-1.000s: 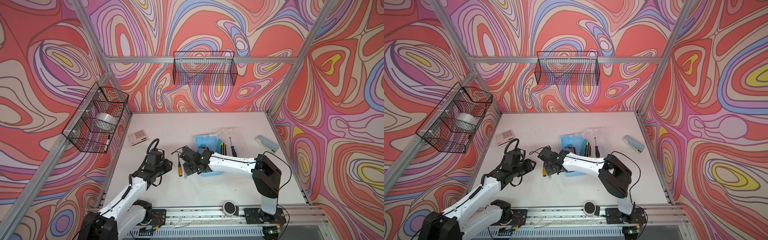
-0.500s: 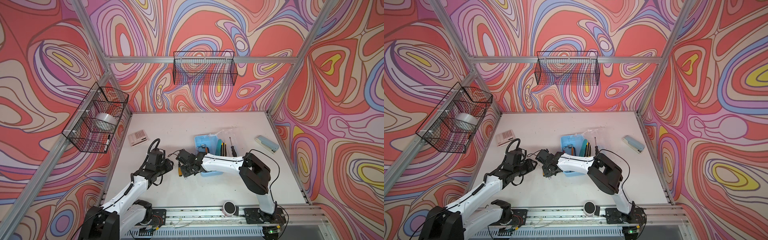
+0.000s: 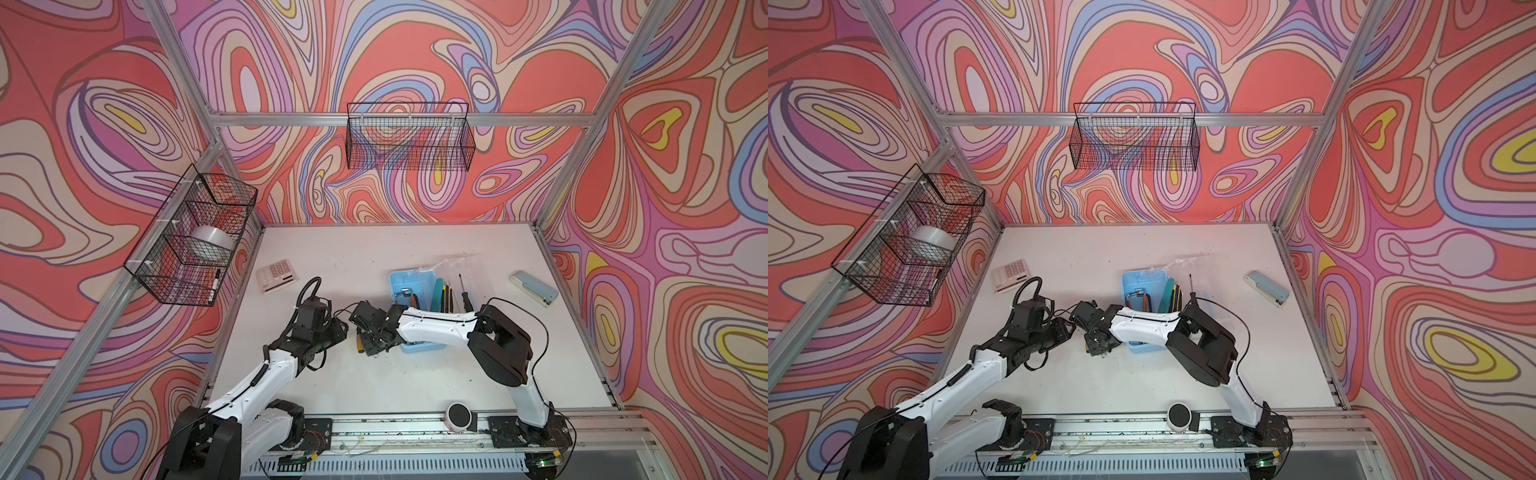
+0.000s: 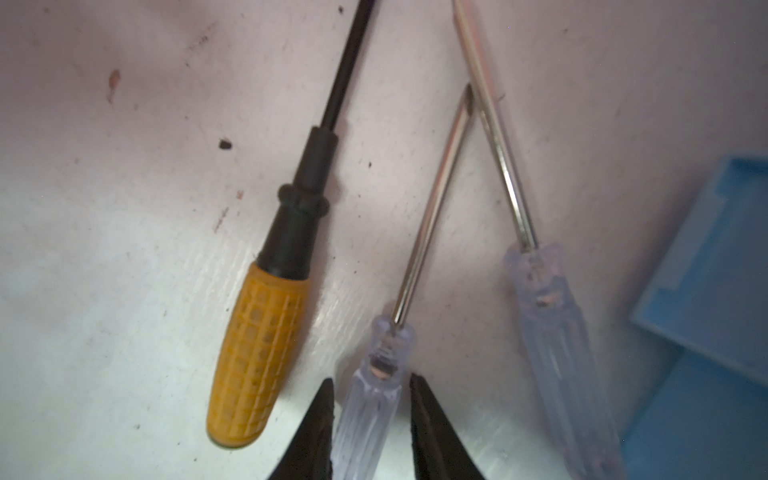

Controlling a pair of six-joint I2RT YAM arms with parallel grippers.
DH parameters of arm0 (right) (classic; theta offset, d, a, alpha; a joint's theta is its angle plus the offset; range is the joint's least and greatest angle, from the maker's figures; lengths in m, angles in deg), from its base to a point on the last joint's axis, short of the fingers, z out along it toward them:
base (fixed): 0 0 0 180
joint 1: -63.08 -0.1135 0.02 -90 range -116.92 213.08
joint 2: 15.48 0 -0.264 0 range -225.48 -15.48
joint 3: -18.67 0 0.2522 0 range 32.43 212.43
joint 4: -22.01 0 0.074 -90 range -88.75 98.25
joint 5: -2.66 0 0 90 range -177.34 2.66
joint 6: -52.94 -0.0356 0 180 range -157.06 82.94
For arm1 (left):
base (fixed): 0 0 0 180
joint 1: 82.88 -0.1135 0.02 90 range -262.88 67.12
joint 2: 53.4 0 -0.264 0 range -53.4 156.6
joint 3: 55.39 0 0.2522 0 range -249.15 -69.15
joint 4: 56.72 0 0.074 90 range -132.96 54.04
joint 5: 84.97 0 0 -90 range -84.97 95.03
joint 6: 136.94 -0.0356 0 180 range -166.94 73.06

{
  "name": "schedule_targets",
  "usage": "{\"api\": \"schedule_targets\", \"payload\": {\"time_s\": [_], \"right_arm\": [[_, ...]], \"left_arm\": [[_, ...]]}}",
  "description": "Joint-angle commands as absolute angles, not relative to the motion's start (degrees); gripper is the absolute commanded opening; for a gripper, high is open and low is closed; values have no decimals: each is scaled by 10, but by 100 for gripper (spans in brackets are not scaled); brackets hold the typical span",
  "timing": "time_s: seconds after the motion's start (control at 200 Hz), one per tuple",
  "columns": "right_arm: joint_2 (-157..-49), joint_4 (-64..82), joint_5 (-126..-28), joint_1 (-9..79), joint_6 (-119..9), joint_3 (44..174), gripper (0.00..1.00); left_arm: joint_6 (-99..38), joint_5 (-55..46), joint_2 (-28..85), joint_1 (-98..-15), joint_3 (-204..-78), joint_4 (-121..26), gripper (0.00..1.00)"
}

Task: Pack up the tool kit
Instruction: 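Close the right gripper on a clear-handled screwdriver's handle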

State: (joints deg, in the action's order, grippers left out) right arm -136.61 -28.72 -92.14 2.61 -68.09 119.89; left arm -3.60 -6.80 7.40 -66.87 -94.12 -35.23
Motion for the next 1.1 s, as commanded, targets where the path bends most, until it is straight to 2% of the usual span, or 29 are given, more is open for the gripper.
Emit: {"api": "schedule_targets", "payload": {"time_s": [0.0, 0.601, 0.686, 0.746, 0.906, 1.092], "right_arm": [[-1380, -298, -935, 24, -686, 1208, 29], [-1387, -320, -943, 24, -689, 1209, 19], [-1383, -323, -945, 24, -690, 1208, 11], [-1380, -325, -945, 24, -690, 1210, 0], [-1367, -326, -936, 24, -686, 1212, 0], [-1333, -304, -866, 27, -667, 1200, 0]], "left_arm": [[-33, -70, 82, -672, -936, -367, 35], [-35, -76, 109, -672, -950, -378, 35], [-35, -77, 111, -673, -951, -380, 35], [-35, -77, 113, -672, -951, -381, 35], [-34, -78, 115, -673, -954, -384, 35], [-34, -78, 114, -672, -954, -385, 35]]}}
